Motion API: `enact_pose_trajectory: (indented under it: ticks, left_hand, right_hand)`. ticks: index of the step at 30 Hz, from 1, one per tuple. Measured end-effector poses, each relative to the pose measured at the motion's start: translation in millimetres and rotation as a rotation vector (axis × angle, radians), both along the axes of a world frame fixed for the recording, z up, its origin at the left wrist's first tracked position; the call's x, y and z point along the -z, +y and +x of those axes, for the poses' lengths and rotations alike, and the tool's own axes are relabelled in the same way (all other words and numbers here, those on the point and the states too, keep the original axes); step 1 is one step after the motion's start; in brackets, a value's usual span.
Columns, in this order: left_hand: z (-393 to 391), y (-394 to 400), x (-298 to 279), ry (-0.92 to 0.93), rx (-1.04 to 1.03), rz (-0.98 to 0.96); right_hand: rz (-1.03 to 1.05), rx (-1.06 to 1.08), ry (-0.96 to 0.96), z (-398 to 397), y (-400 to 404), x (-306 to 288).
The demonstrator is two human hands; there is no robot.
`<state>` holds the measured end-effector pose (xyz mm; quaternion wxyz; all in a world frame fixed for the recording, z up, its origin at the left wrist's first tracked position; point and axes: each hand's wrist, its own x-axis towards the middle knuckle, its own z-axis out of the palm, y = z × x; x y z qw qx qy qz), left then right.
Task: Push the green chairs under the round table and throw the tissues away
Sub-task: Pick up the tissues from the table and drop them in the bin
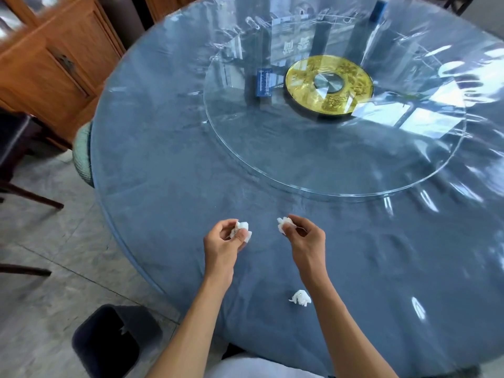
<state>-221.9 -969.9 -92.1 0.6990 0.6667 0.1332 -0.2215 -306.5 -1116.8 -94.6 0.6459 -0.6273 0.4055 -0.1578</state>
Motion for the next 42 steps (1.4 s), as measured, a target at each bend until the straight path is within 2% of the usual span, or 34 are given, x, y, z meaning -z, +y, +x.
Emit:
enact_pose_trajectory:
  ticks: [10,22,31,42]
  left_hand:
    - [-9,0,-16,-0.014,0.032,-0.058]
    - [-26,-3,-18,0.103,0.248,-0.203]
    - [-30,-5,-20,0.108,0.323,-0.220]
    - [-37,-13,-14,0.078,0.348,-0.195]
  right_hand:
    - [-0.008,-0.049,-0.052,0,18,-17]
    - [-0.056,-0.150,-0.081,-5,34,-20]
    - [-0.091,-0.241,-0.053,-9,37,-12]
    - [-0.029,-0.126,-0.011,-24,21,2]
